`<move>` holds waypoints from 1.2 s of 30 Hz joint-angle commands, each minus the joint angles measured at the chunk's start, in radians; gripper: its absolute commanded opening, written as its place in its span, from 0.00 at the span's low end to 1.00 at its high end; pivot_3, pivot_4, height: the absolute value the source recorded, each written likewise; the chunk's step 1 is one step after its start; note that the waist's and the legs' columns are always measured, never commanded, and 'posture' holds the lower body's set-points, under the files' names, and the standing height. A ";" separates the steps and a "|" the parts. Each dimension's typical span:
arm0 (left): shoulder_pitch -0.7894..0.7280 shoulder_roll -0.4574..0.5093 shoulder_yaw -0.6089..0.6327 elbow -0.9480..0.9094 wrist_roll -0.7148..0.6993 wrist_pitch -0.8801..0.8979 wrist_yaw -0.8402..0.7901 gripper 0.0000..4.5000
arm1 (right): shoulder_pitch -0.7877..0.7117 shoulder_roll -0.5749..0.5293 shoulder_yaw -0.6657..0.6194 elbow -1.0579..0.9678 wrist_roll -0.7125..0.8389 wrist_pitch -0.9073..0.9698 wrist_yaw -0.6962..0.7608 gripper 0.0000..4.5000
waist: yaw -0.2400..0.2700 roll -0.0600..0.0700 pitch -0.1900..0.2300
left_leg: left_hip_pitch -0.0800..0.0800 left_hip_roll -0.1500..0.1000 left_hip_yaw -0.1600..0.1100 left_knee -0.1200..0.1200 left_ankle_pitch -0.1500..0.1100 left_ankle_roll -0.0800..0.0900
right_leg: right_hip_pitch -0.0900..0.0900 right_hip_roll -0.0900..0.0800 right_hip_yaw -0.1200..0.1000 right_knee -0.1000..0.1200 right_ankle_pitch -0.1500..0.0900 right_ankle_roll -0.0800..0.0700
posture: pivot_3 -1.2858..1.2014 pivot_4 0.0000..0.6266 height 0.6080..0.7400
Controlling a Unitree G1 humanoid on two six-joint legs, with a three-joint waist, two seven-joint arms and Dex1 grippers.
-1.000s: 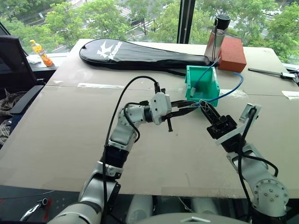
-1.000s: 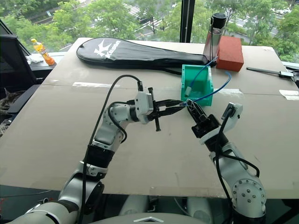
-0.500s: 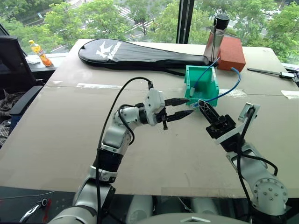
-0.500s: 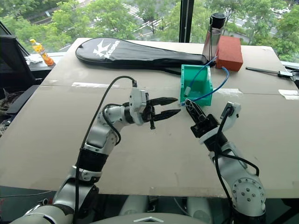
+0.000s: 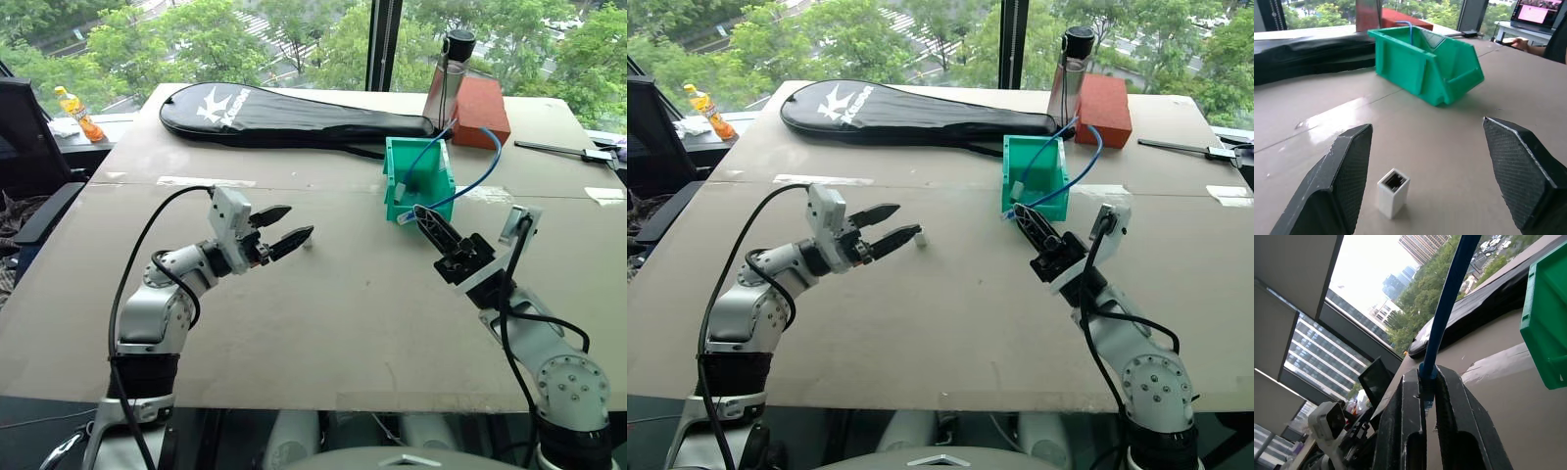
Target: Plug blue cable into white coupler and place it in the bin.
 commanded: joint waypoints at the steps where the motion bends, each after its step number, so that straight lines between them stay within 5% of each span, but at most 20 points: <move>1: -0.042 -0.009 -0.029 0.108 0.074 -0.113 -0.018 0.81 | -0.024 -0.010 -0.008 -0.013 0.023 0.007 0.024 0.00 | 0.000 0.000 0.000 | 0.000 0.000 0.000 0.000 0.000 0.000 | 0.000 0.000 0.000 0.000 0.000 -0.001 | 0.52 0.24 1.00; 13: -0.085 -0.051 -0.072 0.312 0.138 -0.267 -0.095 0.81 | 0.003 -0.029 -0.021 -0.051 0.025 0.009 0.013 0.00 | -0.003 0.000 0.000 | -0.001 0.000 0.001 -0.001 0.000 0.000 | -0.001 0.000 0.001 0.000 0.001 0.002 | 0.52 0.24 1.00; 27: -0.402 -0.027 -0.118 0.930 0.276 -0.610 -0.376 0.81 | 0.030 -0.043 -0.031 -0.087 0.030 0.002 -0.009 0.00 | -0.003 0.000 0.000 | -0.002 -0.001 0.001 -0.001 0.000 0.000 | -0.002 0.000 0.000 -0.001 0.001 0.002 | 0.52 0.24 1.00; 36: -0.472 -0.044 -0.107 1.070 0.321 -0.722 -0.417 0.81 | 0.051 -0.052 -0.037 -0.108 0.034 -0.005 -0.022 0.00 | -0.004 -0.001 0.000 | -0.002 0.000 0.001 -0.001 0.000 0.001 | -0.002 0.000 0.000 0.000 0.001 0.002 | 0.52 0.24 1.00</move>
